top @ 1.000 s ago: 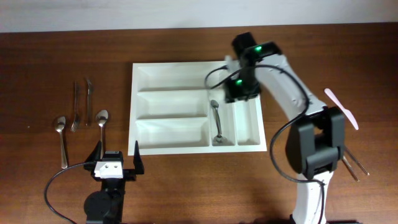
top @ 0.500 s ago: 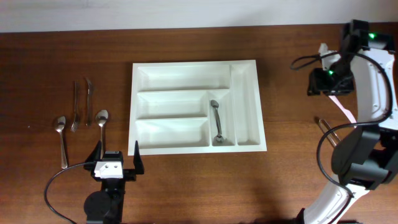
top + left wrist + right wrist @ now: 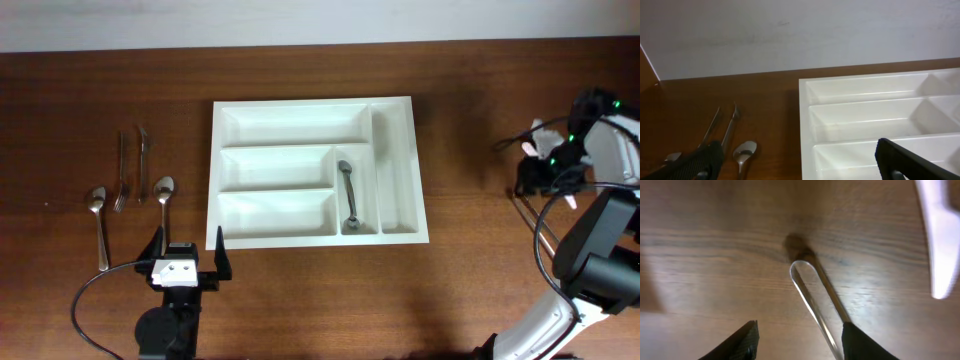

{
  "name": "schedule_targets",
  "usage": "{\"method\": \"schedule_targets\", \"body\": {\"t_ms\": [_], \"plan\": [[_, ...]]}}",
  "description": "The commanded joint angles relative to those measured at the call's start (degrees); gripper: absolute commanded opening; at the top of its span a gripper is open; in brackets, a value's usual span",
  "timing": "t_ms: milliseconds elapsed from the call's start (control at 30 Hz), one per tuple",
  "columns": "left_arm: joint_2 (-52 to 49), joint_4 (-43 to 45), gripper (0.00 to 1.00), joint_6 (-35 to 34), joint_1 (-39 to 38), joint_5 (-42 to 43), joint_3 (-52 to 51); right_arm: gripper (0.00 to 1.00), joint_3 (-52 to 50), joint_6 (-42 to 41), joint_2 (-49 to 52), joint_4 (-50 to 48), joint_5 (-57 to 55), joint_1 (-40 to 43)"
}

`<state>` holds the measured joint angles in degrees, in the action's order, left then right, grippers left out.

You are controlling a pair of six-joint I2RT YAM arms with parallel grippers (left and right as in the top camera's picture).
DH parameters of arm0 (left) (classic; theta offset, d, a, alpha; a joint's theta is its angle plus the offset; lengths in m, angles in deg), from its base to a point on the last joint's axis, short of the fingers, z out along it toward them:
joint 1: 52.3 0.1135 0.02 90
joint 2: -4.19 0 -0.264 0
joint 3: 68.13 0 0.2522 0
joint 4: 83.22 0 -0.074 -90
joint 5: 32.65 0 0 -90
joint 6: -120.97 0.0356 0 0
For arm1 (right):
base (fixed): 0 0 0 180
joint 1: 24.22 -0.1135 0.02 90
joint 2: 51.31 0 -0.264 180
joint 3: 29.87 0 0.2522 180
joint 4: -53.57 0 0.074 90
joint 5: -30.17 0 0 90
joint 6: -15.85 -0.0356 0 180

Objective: Pack container
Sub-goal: 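Move the right gripper to the metal tongs and grasp them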

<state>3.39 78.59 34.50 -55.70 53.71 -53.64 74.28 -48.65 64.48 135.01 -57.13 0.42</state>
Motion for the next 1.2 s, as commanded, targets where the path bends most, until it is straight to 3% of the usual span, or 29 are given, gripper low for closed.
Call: {"method": "schedule_targets", "body": {"t_ms": [0, 300, 633, 767, 867, 1033, 1167], "plan": [[0.4, 0.1, 0.99, 0.9, 0.2, -0.6, -0.2, 0.55, -5.4, 2.8, -0.2, -2.8, -1.0, 0.6], [0.4, 0.1, 0.99, 0.9, 0.2, -0.6, -0.2, 0.59, -15.8, 3.2, -0.2, -15.8, -3.5, 0.6], [0.4, 0.1, 0.99, 0.9, 0.2, -0.6, -0.2, 0.59, -16.6, 3.0, -0.2, -18.7, -3.0, 0.6], [0.4, 0.1, 0.99, 0.9, 0.2, -0.6, -0.2, 0.46, -16.6, 1.7, -0.2, -18.7, -1.4, 0.6], [0.4, 0.1, 0.99, 0.9, 0.2, -0.6, -0.2, 0.31, -16.6, 0.1, -0.2, -19.1, -1.4, 0.6], [0.4, 0.1, 0.99, 0.9, 0.2, -0.6, -0.2, 0.19, -16.6, -2.2, -0.2, -19.4, -1.4, 0.5], [0.4, 0.1, 0.99, 0.9, 0.2, -0.6, -0.2, 0.04, -15.9, -5.5, -0.3, -19.5, -1.4, 0.5]]}}
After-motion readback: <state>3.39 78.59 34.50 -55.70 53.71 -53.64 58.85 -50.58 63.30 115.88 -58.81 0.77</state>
